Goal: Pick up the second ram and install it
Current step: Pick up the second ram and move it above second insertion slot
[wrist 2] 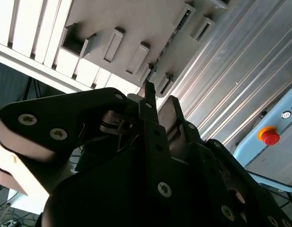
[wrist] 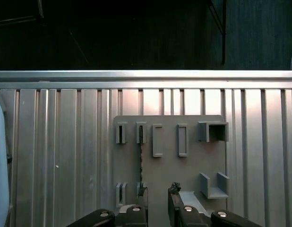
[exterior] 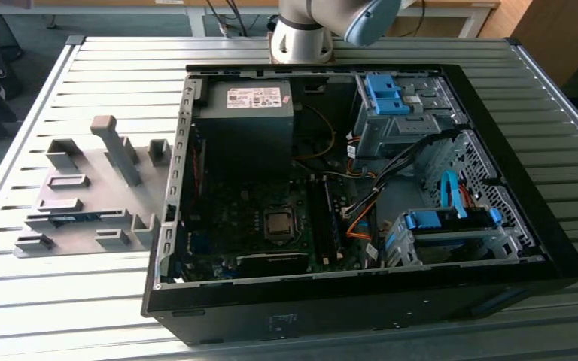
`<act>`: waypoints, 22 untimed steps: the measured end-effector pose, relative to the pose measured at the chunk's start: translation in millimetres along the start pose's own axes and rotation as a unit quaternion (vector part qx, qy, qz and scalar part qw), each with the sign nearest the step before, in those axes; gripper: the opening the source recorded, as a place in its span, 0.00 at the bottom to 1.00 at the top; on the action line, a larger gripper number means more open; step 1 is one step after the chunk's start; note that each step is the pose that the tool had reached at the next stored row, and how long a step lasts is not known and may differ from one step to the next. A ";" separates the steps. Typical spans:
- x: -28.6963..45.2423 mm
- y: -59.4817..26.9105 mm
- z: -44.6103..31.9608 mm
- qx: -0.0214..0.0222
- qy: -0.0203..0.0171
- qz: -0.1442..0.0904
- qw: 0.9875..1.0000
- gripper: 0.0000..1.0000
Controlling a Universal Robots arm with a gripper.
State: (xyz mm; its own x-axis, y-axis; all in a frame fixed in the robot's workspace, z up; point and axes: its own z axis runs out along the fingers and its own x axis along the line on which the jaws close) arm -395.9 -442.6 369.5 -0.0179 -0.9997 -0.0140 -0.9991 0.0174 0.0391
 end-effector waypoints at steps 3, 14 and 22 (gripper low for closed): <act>0.1 -0.1 1.5 0.000 0.000 0.000 1.000 0.41; 0.8 -0.6 14.8 0.001 0.000 0.000 1.000 0.47; 0.9 -0.8 19.6 0.001 0.000 0.000 1.000 0.47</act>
State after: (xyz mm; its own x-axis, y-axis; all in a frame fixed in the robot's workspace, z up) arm -395.9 -443.2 349.8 -0.0179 -0.9997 -0.0142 -0.9991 0.0173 0.0375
